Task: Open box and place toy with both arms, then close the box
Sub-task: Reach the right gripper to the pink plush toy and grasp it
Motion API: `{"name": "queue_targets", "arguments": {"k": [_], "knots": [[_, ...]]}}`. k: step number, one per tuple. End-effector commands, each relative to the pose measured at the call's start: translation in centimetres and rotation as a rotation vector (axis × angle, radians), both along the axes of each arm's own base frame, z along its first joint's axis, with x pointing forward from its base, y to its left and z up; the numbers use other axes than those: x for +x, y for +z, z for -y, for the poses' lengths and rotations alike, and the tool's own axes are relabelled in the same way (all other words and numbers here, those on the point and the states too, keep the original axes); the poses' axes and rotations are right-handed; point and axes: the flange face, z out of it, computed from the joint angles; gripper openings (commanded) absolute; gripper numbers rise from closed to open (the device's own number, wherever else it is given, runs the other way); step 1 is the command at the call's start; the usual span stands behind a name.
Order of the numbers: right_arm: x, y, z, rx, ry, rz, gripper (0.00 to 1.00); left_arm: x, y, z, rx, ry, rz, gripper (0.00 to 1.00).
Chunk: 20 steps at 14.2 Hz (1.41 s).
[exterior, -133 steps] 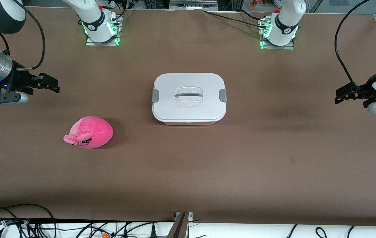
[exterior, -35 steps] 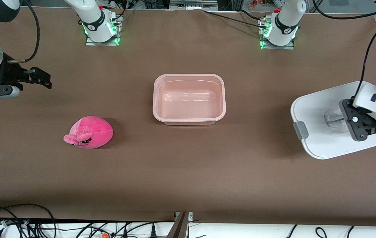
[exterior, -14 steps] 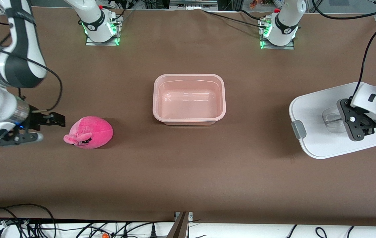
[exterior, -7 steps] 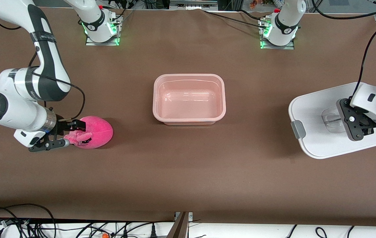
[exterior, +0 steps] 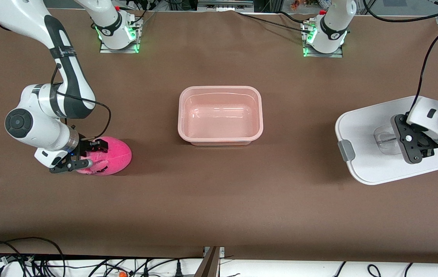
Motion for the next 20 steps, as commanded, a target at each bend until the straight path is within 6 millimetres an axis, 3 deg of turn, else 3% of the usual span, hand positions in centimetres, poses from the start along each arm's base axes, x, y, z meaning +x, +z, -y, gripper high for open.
{"name": "queue_targets", "arguments": {"k": [1, 3, 4, 5, 8, 13, 16, 20], "knots": [[0.0, 0.2, 0.2, 0.018, 0.031, 0.014, 0.53, -0.1, 0.7, 0.3, -0.001, -0.018, 0.004, 0.00], [0.1, 0.4, 0.8, 0.019, 0.049, 0.019, 0.24, -0.1, 0.7, 0.2, 0.001, -0.016, 0.004, 0.00], [0.2, 0.5, 0.8, 0.019, 0.050, 0.022, 0.05, -0.1, 0.7, 0.2, 0.001, -0.016, 0.004, 0.00], [0.3, 0.6, 0.8, 0.020, 0.041, 0.027, 0.00, -0.1, 0.7, 0.3, -0.002, -0.021, 0.003, 0.00], [0.5, 1.1, 0.8, 0.022, 0.047, 0.032, 0.00, -0.1, 0.7, 0.3, -0.002, -0.022, 0.003, 0.00], [2.2, 6.4, 0.2, 0.017, 0.071, 0.038, 0.00, -0.1, 0.7, 0.5, -0.003, -0.022, 0.003, 0.00], [3.1, 11.7, -3.0, 0.023, 0.122, 0.004, 0.00, -0.1, 0.7, 0.5, -0.004, -0.025, 0.003, 0.00], [0.7, 16.7, -13.4, 0.015, 0.303, -0.040, 0.00, -0.1, 0.7, 0.5, -0.002, -0.025, 0.003, 0.00]]}}
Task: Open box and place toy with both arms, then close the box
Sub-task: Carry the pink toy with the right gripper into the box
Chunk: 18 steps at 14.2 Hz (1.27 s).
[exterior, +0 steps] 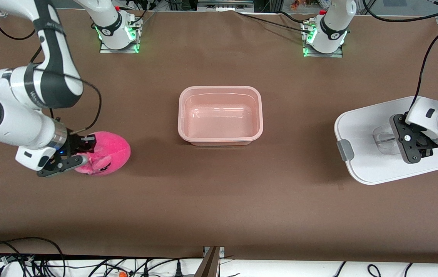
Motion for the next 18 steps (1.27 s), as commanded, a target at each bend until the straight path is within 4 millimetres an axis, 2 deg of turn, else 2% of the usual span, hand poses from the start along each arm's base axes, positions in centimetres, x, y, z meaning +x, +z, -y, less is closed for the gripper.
{"name": "queue_targets", "arguments": {"k": [1, 2, 3, 5, 6, 8, 10, 11, 13, 15, 18], "knots": [[-2.0, 3.7, -7.4, -0.002, 0.134, -0.016, 0.00, -0.1, 0.7, 0.1, -0.002, -0.019, 0.003, 0.00], [-3.1, 4.7, -9.6, -0.016, 0.182, -0.033, 0.00, -0.1, 0.7, 0.2, -0.003, -0.020, 0.003, 0.00], [-4.9, 5.9, -12.9, -0.030, 0.252, -0.059, 0.00, -0.1, 0.7, 0.2, -0.001, -0.021, 0.003, 0.00], [-9.7, 6.7, -20.3, -0.093, 0.401, -0.104, 0.00, -0.1, 0.7, 0.1, -0.002, -0.019, 0.003, 0.00], [-11.9, 6.6, -23.7, -0.133, 0.470, -0.091, 0.00, -0.1, 0.7, 0.1, -0.002, -0.019, 0.003, 0.00], [-14.7, 6.2, -28.3, -0.134, 0.555, -0.072, 0.00, -0.1, 0.7, 0.2, -0.003, -0.016, 0.003, 0.00], [-18.2, 3.6, -34.0, -0.161, 0.654, -0.071, 0.00, 0.0, 0.7, 0.4, -0.006, -0.023, 0.002, 0.00], [-19.3, 2.9, -35.7, -0.187, 0.688, -0.062, 0.00, 0.0, 0.6, 0.4, -0.006, -0.023, 0.001, 0.00], [-19.6, 2.4, -37.2, -0.213, 0.718, -0.043, 0.00, 0.0, 0.7, 0.7, -0.006, -0.023, 0.003, 0.00], [-19.8, 1.3, -38.1, -0.228, 0.732, -0.041, 0.00, 0.0, 0.7, 1.6, -0.003, -0.039, 0.003, 0.00], [-19.0, 0.4, -38.9, -0.270, 0.789, -0.018, 0.00, 0.0, 0.6, 1.4, -0.002, -0.042, 0.001, 0.00]]}}
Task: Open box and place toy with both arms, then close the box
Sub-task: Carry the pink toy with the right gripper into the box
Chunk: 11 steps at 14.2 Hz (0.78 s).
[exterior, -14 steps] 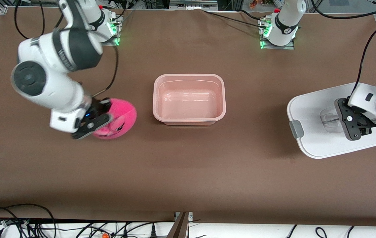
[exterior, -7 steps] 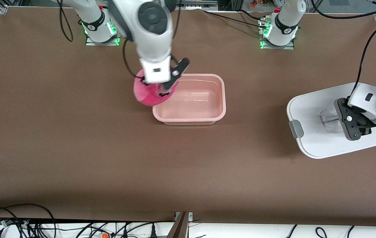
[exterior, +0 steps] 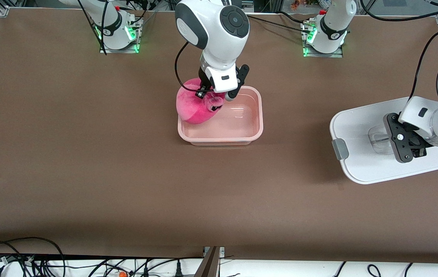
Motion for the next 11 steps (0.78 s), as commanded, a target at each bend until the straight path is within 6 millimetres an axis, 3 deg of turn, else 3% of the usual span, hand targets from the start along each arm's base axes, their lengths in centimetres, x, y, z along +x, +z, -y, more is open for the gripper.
{"name": "queue_targets", "arguments": {"k": [1, 3, 7, 11], "knots": [[0.8, -0.2, -0.9, -0.012, 0.042, 0.021, 0.00, 0.0, 0.6, -0.2, 0.000, -0.018, 0.000, 0.00], [0.3, -1.8, -1.7, -0.036, 0.054, 0.010, 0.00, 0.0, 0.6, -0.2, -0.002, -0.018, 0.000, 0.00], [0.2, -8.0, -3.3, -0.126, 0.104, 0.035, 0.00, 0.0, 0.6, -0.1, -0.001, -0.021, 0.000, 0.00], [0.8, -11.4, -4.1, -0.113, 0.107, 0.054, 0.00, 0.0, 0.6, 0.0, 0.000, -0.021, 0.001, 0.00]]}}
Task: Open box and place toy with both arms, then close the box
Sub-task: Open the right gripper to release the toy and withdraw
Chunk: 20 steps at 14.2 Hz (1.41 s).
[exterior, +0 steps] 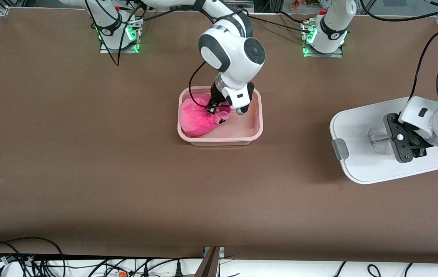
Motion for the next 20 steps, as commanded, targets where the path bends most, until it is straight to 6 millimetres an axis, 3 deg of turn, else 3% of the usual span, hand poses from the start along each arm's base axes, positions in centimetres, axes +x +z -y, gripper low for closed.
{"name": "queue_targets", "arguments": {"k": [1, 4, 5, 10, 12, 13, 15, 16, 17, 18, 19, 20], "knots": [[0.9, -1.4, -0.8, 0.010, -0.002, 0.044, 0.00, 0.0, 0.6, 0.0, 0.000, -0.023, 0.001, 0.00], [1.3, -3.2, -1.6, 0.050, -0.036, 0.083, 0.03, 0.0, 0.6, 0.0, -0.003, -0.021, 0.000, 0.00], [1.4, -3.3, -1.8, 0.065, -0.042, 0.094, 0.99, 0.0, 0.6, 0.0, -0.002, -0.021, -0.001, 0.00], [2.5, -1.6, -2.7, 0.195, -0.187, 0.204, 1.00, -0.1, 0.5, -0.1, -0.003, -0.023, -0.003, 0.00], [4.6, 1.2, -0.7, 0.236, -0.309, 0.240, 1.00, -0.1, 0.3, 0.0, -0.014, -0.063, -0.016, 0.00], [7.3, 3.7, 2.0, 0.279, -0.403, 0.247, 1.00, -0.1, 0.3, 0.4, -0.031, -0.125, -0.024, 0.00], [14.3, 8.6, 10.9, 0.376, -0.591, 0.228, 1.00, -0.2, 0.3, 2.6, -0.037, -0.181, -0.027, 0.00], [16.8, 11.5, 15.7, 0.429, -0.680, 0.212, 1.00, -0.3, 0.3, 4.2, -0.038, -0.200, -0.028, 0.00], [17.8, 14.5, 19.2, 0.455, -0.731, 0.212, 1.00, -0.5, 0.1, 6.3, -0.050, -0.227, -0.031, 0.00], [17.5, 16.3, 21.2, 0.424, -0.775, 0.208, 1.00, -0.9, -0.3, 8.6, -0.092, -0.247, -0.042, 0.00], [18.2, 18.0, 25.3, 0.390, -0.835, 0.218, 1.00, -1.2, -1.0, 11.4, -0.124, -0.262, -0.053, 0.00], [18.5, 18.5, 27.7, 0.388, -0.887, 0.212, 1.00, -1.7, -1.3, 14.4, -0.131, -0.272, -0.054, 0.00]]}}
